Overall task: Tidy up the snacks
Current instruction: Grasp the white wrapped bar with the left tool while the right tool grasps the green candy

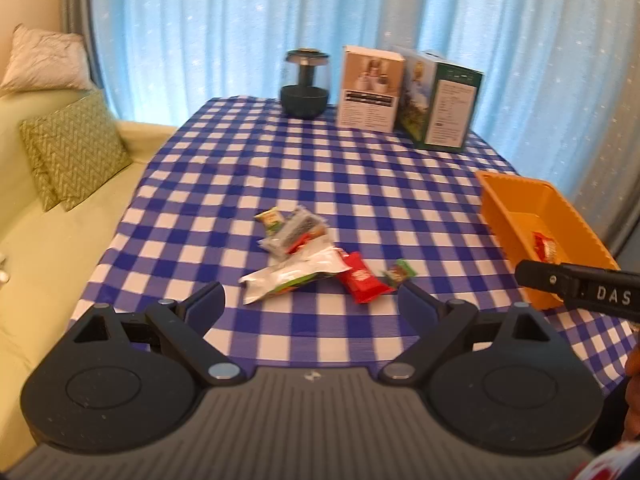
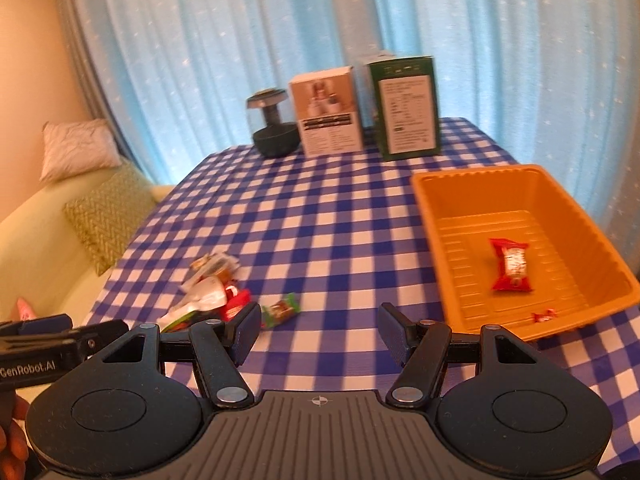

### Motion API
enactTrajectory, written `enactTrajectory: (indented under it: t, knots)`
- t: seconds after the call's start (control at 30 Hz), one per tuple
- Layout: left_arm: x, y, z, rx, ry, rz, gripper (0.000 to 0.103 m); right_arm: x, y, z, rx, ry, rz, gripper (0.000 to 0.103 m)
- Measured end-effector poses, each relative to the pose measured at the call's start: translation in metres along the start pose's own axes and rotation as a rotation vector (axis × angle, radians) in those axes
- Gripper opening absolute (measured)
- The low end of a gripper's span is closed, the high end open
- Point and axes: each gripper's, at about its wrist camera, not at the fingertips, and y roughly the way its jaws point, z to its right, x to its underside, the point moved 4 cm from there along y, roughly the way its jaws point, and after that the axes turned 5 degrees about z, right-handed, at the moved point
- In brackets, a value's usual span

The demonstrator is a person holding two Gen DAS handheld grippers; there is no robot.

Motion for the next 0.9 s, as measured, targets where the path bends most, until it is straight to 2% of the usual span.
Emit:
enactTrajectory:
  t: [0.33,0.9]
  knots:
    - [0.003,0.01,-0.023,-0.021,-0.022,-0.01,0.092,0.007,0.02,-0.024,-0.032,-0.04,-0.035,0.064]
    - [0.008,0.041,-0.038,-0.018,-0.045,-0.037,0.092,0.019,0.059,-0.029,-0.032,-0.051,-0.088,0.064]
